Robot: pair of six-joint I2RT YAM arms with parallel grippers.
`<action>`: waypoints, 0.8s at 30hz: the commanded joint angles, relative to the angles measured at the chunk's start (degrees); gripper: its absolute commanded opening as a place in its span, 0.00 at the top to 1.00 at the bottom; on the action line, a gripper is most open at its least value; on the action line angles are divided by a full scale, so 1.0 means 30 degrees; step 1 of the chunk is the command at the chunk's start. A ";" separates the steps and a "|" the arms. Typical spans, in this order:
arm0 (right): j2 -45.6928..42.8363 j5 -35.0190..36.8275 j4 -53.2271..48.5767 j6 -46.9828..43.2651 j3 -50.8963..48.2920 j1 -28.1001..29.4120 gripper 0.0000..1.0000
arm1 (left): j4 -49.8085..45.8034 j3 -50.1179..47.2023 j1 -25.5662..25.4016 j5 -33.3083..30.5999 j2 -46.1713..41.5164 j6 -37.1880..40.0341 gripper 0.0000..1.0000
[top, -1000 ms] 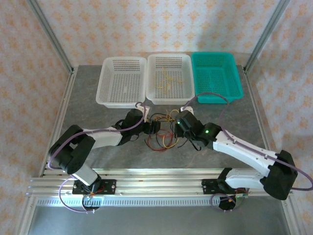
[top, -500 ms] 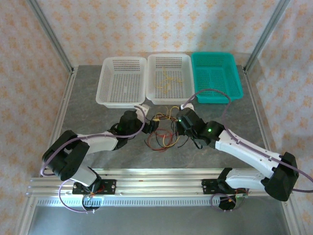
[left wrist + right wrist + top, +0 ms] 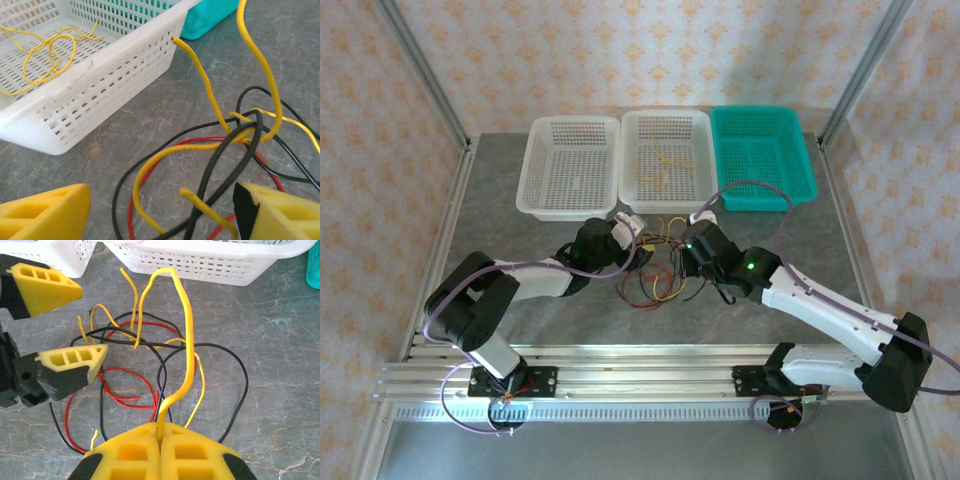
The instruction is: Untangle the cables
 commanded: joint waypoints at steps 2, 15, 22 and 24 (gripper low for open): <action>-0.0529 0.0405 -0.0341 -0.0315 0.0597 -0.0112 1.00 | -0.0914 0.1317 -0.0125 -0.0668 0.0774 0.1625 0.23; -0.1021 0.0096 -0.0165 -0.0655 0.0685 -0.0100 1.00 | -0.1764 0.2865 -0.0649 -0.2227 0.2443 0.2941 0.36; -0.0961 0.0186 -0.0137 -0.0546 0.0596 -0.0094 1.00 | -0.1856 0.3050 -0.0747 -0.1753 0.2409 0.2700 0.53; -0.0903 0.0183 -0.0106 -0.0521 0.0597 -0.0094 1.00 | -0.1870 0.3043 -0.0824 -0.1641 0.2409 0.2601 0.60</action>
